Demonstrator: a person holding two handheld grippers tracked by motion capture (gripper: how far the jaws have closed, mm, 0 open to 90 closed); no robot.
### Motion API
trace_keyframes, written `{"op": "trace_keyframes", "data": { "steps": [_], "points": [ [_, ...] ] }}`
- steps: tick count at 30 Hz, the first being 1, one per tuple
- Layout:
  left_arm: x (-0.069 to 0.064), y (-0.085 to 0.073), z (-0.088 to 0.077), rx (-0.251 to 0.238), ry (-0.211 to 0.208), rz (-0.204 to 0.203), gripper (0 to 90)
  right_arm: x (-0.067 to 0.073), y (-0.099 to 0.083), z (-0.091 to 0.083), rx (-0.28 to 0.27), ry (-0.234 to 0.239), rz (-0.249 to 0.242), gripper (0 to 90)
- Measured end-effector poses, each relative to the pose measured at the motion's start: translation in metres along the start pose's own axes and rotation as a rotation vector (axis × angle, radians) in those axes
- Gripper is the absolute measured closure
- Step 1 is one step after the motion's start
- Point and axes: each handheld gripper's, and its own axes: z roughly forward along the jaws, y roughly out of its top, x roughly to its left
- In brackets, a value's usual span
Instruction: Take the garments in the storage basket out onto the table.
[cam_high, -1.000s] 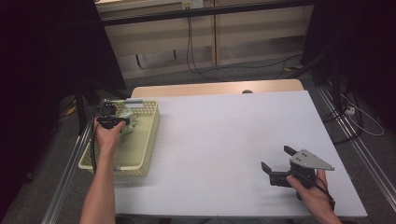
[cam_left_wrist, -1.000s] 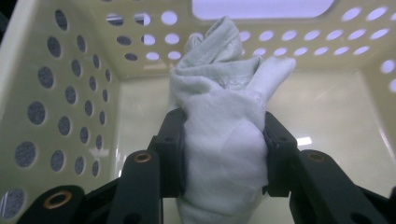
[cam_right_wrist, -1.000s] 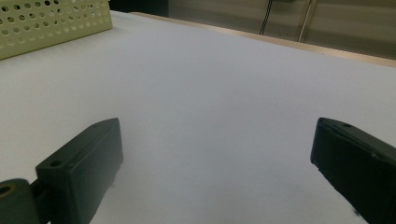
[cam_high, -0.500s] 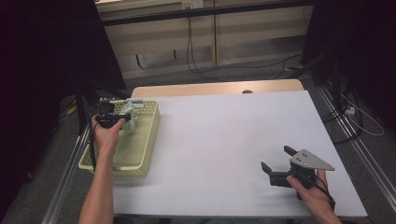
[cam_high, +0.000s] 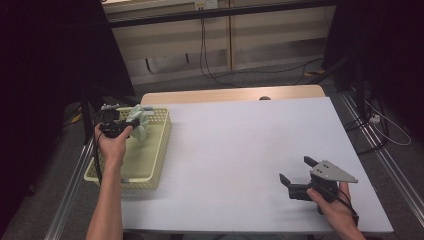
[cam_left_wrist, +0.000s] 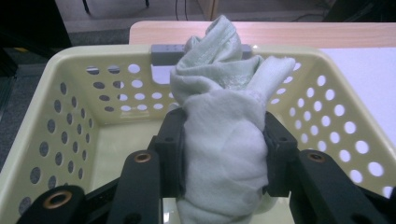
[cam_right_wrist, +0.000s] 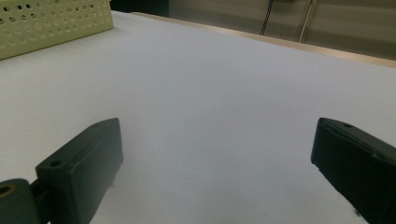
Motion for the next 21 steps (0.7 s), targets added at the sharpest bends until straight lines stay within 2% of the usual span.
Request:
{"op": "trace_keyframes", "data": {
  "steps": [4,6,7,10,11,12,13,14,21],
  "points": [
    [-0.011,0.001,-0.004,-0.024,0.0,0.041,59.5,0.0,0.0,0.0,0.001,-0.001,0.002,1.7],
    [-0.012,0.002,-0.005,-0.033,-0.008,0.041,59.5,0.0,0.0,0.0,0.001,-0.001,0.001,1.7],
    [-0.013,0.002,-0.006,-0.05,-0.021,0.03,59.5,0.0,0.0,0.0,0.0,0.0,-0.002,1.7],
    [-0.012,0.001,-0.008,-0.061,-0.031,0.009,59.4,0.0,0.0,0.0,0.0,0.0,0.0,1.7],
    [-0.011,-0.002,-0.009,-0.08,-0.048,-0.008,59.5,0.0,0.0,0.0,0.0,-0.001,0.001,1.7],
    [-0.011,-0.002,-0.009,-0.08,-0.048,-0.008,59.4,0.0,0.0,0.0,0.0,-0.001,0.001,1.7],
    [-0.013,-0.004,-0.012,-0.1,-0.028,0.008,59.4,0.0,0.0,0.0,0.001,0.0,0.002,1.7],
    [-0.014,-0.005,-0.012,-0.105,-0.028,0.018,59.4,0.0,0.0,0.0,0.001,0.0,0.001,1.7],
    [-0.016,-0.002,-0.024,-0.16,-0.052,0.018,59.3,0.001,0.0,0.001,0.003,0.002,-0.003,1.7]
  ]
}}
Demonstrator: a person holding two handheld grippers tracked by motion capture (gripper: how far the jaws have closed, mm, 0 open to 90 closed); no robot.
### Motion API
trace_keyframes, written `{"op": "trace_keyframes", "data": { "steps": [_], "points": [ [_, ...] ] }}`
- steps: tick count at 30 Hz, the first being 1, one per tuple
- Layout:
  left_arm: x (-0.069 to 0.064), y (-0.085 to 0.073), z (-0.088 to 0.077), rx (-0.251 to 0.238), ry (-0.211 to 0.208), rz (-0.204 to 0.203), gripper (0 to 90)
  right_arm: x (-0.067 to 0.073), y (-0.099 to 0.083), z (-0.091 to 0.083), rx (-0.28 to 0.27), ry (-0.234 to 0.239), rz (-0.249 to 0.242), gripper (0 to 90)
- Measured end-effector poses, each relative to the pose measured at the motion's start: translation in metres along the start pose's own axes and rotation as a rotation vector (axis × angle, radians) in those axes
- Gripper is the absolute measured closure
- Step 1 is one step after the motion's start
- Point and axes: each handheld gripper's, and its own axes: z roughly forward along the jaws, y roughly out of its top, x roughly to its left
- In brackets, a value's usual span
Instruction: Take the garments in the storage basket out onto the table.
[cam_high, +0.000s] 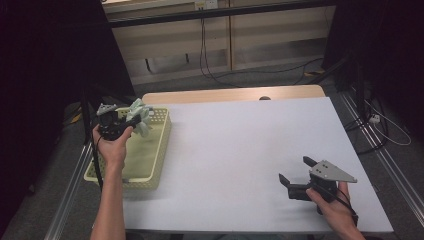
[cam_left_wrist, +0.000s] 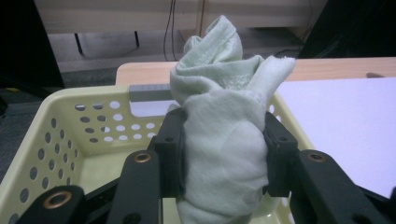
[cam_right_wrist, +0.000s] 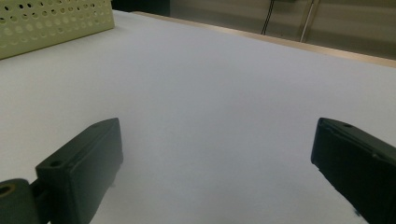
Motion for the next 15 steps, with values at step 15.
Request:
{"op": "trace_keyframes", "data": {
  "steps": [15],
  "points": [
    [-0.008,0.004,-0.011,-0.075,-0.053,-0.017,58.8,0.0,0.0,-0.001,-0.001,0.006,0.0,1.7]
  ]
}}
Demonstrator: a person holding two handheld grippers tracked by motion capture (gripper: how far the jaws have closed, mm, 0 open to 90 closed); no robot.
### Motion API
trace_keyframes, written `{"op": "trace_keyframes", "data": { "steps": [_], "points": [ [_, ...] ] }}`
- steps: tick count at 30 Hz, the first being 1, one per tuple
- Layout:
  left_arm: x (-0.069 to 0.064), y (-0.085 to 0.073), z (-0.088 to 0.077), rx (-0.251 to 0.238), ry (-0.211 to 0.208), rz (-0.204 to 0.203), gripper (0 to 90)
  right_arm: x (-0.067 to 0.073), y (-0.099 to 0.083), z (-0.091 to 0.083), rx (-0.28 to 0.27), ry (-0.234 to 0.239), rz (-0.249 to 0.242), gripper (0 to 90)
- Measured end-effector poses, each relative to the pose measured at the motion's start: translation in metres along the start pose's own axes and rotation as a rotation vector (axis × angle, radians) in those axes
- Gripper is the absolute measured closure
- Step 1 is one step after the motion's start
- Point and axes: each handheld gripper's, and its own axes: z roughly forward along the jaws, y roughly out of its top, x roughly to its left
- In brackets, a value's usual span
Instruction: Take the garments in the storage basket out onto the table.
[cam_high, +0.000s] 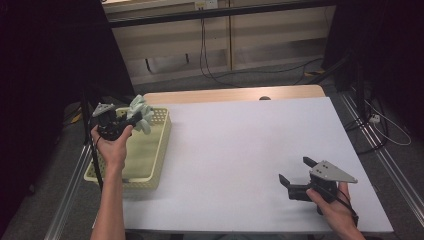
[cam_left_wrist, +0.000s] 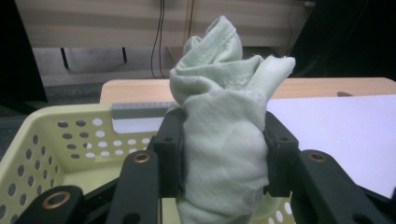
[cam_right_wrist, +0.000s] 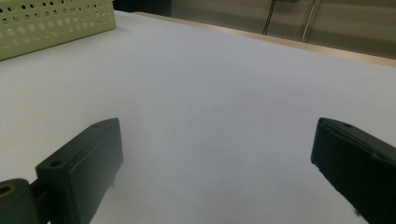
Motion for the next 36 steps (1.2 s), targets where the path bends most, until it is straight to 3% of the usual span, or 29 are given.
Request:
{"op": "trace_keyframes", "data": {
  "steps": [21,26,36],
  "points": [
    [-0.041,0.024,-0.018,-0.066,-0.088,0.068,58.4,0.0,0.0,0.0,0.001,0.002,0.0,1.7],
    [-0.051,0.028,-0.019,-0.066,-0.114,0.096,58.2,0.0,0.0,0.0,0.002,0.003,0.0,1.7],
    [-0.06,0.029,-0.017,-0.056,-0.162,0.095,58.1,0.0,0.0,0.0,0.003,0.003,0.0,1.7]
  ]
}}
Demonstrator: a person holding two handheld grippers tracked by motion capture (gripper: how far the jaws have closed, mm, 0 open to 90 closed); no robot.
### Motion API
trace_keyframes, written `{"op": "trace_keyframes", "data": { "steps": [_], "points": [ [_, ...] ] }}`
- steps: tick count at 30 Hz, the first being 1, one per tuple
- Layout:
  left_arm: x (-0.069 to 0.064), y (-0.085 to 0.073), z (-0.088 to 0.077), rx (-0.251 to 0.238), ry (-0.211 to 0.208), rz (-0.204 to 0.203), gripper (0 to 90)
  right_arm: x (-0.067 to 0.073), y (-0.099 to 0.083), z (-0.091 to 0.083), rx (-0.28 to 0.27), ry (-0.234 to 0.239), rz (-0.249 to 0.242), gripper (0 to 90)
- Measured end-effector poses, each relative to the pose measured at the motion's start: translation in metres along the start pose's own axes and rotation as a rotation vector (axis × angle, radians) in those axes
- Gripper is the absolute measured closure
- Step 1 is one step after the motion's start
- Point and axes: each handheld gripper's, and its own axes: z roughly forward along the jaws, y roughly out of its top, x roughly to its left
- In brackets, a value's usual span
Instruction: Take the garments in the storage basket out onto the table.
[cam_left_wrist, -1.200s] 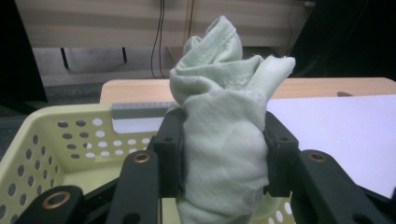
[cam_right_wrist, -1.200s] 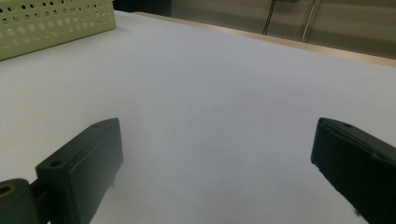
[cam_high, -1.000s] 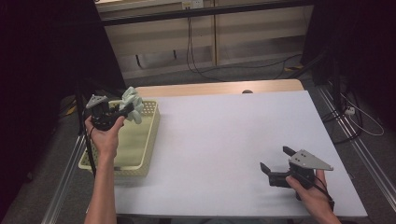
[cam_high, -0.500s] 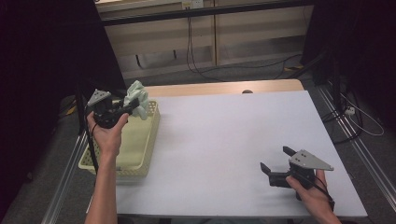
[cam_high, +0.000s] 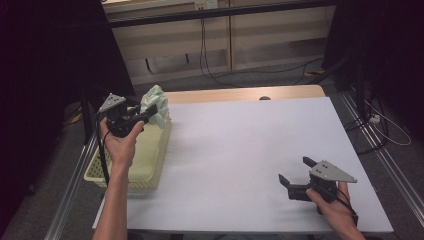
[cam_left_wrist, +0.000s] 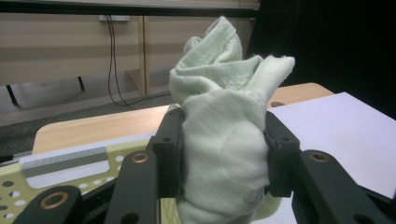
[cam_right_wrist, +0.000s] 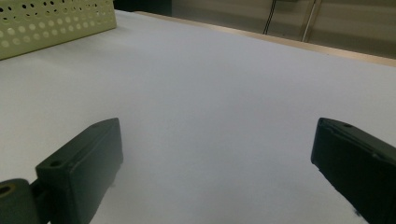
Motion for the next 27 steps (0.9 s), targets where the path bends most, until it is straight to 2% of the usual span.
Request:
{"op": "trace_keyframes", "data": {
  "steps": [8,22,27],
  "points": [
    [-0.012,0.001,0.005,-0.003,-0.052,0.018,57.6,0.0,0.0,0.0,0.001,0.001,0.0,1.7],
    [-0.031,0.002,0.013,0.005,-0.09,0.038,57.7,0.001,0.0,0.001,0.002,0.004,0.001,1.6],
    [-0.042,0.002,0.016,0.0,-0.124,0.044,57.7,0.001,0.0,0.001,0.002,0.006,0.0,1.6]
  ]
}}
